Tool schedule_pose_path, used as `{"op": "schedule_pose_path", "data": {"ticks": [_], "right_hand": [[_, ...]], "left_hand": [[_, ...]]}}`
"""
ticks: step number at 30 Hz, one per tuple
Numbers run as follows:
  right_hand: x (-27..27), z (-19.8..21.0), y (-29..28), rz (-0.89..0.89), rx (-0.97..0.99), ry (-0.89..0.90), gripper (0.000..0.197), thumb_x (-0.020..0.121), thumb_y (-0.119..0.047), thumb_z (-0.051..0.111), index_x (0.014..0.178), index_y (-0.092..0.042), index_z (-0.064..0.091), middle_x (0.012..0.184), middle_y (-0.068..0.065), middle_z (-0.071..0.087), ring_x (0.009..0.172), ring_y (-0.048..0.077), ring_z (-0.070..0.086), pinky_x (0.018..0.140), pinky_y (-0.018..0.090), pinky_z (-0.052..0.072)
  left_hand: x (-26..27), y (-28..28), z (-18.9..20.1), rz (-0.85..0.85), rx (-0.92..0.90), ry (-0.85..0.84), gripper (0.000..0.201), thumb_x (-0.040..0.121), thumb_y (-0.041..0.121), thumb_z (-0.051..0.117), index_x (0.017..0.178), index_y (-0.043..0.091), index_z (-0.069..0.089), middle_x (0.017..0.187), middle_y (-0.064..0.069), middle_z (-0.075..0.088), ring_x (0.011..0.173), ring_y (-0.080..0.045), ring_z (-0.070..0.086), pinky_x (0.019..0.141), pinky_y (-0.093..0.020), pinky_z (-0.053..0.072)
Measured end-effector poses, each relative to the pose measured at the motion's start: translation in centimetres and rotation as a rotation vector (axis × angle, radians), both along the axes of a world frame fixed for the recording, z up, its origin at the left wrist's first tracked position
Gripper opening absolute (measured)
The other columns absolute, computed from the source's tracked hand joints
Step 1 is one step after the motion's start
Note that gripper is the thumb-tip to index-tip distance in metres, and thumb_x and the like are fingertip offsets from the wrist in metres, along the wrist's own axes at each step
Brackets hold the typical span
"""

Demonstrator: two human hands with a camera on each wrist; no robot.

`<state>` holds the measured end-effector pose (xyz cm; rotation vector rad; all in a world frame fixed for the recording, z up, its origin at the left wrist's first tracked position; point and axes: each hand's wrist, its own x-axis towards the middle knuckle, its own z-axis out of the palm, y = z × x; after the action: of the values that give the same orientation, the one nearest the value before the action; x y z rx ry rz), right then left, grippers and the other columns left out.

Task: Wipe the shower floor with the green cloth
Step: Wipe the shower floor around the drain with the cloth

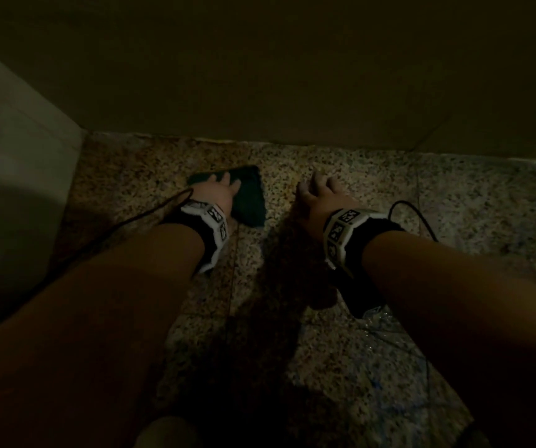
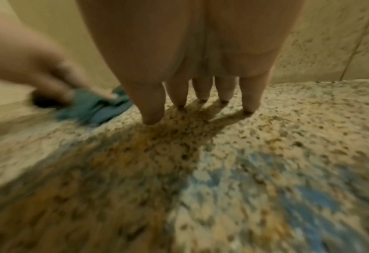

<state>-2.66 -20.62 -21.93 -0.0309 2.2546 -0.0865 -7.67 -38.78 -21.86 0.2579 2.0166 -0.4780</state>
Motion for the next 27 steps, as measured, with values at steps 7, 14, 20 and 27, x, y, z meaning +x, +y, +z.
{"op": "schedule_pose_path", "data": {"ticks": [7,14,20,27], "right_hand": [[-0.1,-0.3,0.7,0.018,-0.036,0.002,0.073,0.099,-0.030,0.045,0.149,-0.038,-0.007,0.155,-0.006,-0.025,0.145,0.026,-0.016,0.116,0.049,0.010],[-0.1,-0.1,0.6,0.027,-0.015,0.007,0.075,0.099,-0.023,0.046,0.149,-0.040,-0.009,0.155,-0.007,-0.025,0.145,0.024,-0.016,0.115,0.049,0.012],[-0.3,0.9,-0.7,0.037,0.041,-0.023,0.078,0.098,-0.029,0.049,0.151,-0.030,-0.008,0.158,0.000,-0.019,0.145,0.031,-0.013,0.115,0.054,0.016],[0.5,0.8,-1.8,0.077,0.016,-0.045,0.083,0.096,-0.022,0.054,0.151,-0.031,-0.008,0.157,-0.001,-0.023,0.144,0.031,-0.016,0.115,0.055,0.016]], "left_hand": [[-4.5,0.1,0.7,-0.076,-0.051,0.120,0.080,0.096,0.012,0.050,0.151,0.015,-0.009,0.157,-0.014,-0.008,0.143,-0.036,0.007,0.113,-0.049,0.016],[-2.7,-0.4,1.3,0.009,-0.017,0.067,0.087,0.093,0.011,0.055,0.150,0.016,-0.010,0.157,-0.012,-0.013,0.144,-0.034,0.001,0.115,-0.049,0.016],[2.2,-1.3,2.1,0.087,-0.009,-0.020,0.091,0.090,-0.001,0.055,0.150,0.018,-0.013,0.156,-0.008,-0.018,0.145,-0.029,-0.008,0.115,-0.048,0.009],[2.5,-1.7,1.3,0.079,-0.040,-0.046,0.095,0.089,0.002,0.058,0.149,0.018,-0.015,0.156,-0.009,-0.019,0.145,-0.030,-0.009,0.115,-0.048,0.010]]}}
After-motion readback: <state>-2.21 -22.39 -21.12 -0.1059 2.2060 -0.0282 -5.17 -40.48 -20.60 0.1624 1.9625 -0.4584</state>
